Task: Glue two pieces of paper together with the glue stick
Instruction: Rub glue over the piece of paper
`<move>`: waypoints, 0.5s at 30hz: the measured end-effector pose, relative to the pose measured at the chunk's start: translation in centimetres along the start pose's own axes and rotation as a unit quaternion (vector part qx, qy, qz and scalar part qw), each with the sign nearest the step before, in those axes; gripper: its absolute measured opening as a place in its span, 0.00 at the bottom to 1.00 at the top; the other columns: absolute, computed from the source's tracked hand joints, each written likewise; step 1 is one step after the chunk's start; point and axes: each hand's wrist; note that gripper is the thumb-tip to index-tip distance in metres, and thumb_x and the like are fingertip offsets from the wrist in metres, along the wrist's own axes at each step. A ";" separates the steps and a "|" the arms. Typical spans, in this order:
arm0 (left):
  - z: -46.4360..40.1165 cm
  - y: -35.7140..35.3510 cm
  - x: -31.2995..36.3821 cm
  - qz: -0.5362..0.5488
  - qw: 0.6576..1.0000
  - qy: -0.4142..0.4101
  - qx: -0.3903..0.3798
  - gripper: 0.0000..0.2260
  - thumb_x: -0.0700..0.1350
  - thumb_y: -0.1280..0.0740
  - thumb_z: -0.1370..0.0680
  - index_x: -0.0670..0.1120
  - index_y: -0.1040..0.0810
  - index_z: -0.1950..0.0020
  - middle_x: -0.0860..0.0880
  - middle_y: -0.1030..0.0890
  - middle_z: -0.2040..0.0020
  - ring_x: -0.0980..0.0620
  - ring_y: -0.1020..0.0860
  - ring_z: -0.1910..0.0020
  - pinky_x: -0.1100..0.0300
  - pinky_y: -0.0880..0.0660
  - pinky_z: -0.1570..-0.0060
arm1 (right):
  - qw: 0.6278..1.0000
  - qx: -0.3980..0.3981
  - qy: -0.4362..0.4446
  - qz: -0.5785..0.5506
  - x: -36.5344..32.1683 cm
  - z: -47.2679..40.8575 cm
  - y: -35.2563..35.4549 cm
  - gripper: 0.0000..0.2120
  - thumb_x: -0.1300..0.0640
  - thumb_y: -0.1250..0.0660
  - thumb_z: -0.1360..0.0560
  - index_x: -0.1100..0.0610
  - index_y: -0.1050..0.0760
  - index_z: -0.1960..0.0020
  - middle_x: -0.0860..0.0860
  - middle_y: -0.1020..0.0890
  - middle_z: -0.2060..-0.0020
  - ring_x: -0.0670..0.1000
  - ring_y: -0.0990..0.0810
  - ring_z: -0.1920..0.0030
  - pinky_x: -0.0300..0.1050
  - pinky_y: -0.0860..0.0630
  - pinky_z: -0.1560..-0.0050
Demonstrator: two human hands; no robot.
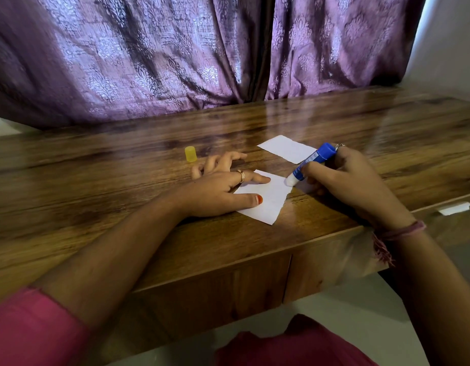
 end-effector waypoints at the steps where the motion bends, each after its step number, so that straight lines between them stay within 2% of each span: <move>1: 0.0 0.0 0.0 0.002 1.000 0.001 0.000 0.24 0.68 0.45 0.31 0.72 0.34 0.35 0.60 0.49 0.27 0.53 0.53 0.30 0.52 0.56 0.41 | 1.000 0.007 -0.006 -0.006 0.0 0.0 0.0 0.13 0.51 0.33 0.35 0.61 0.23 0.60 0.59 0.16 0.68 0.52 0.25 0.71 0.49 0.29 0.67; 6: 0.1 0.1 0.2 0.007 1.000 0.000 -0.002 0.24 0.68 0.45 0.32 0.71 0.34 0.35 0.60 0.49 0.26 0.54 0.53 0.30 0.53 0.56 0.42 | 1.000 0.017 -0.007 0.023 -0.3 0.0 -0.1 0.16 0.47 0.33 0.38 0.60 0.22 0.61 0.61 0.17 0.67 0.54 0.24 0.69 0.59 0.24 0.66; 10: 0.1 0.0 0.2 0.003 1.000 0.001 0.000 0.24 0.68 0.45 0.32 0.72 0.34 0.35 0.59 0.49 0.26 0.53 0.53 0.29 0.53 0.56 0.42 | 1.000 0.018 -0.007 0.003 -0.5 0.1 -0.1 0.15 0.49 0.34 0.37 0.61 0.23 0.62 0.58 0.18 0.70 0.53 0.26 0.71 0.54 0.28 0.67; 13: 0.1 0.0 0.2 0.004 1.000 0.002 0.000 0.24 0.68 0.45 0.32 0.72 0.34 0.36 0.59 0.49 0.26 0.53 0.53 0.29 0.52 0.56 0.42 | 1.000 0.012 0.001 0.023 -0.6 0.2 -0.1 0.18 0.46 0.34 0.39 0.62 0.23 0.62 0.62 0.18 0.68 0.53 0.25 0.70 0.58 0.25 0.66; 15: 0.1 0.0 0.1 0.007 1.000 0.002 -0.001 0.24 0.68 0.45 0.32 0.72 0.34 0.36 0.59 0.49 0.26 0.53 0.53 0.29 0.52 0.56 0.42 | 1.000 0.013 -0.002 0.013 -0.6 0.2 -0.1 0.18 0.46 0.34 0.40 0.61 0.22 0.63 0.58 0.17 0.70 0.52 0.25 0.71 0.54 0.27 0.66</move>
Point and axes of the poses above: each hand's wrist, its own z-axis away from the middle knuckle, its own y-axis out of the back of the hand, x = y × z
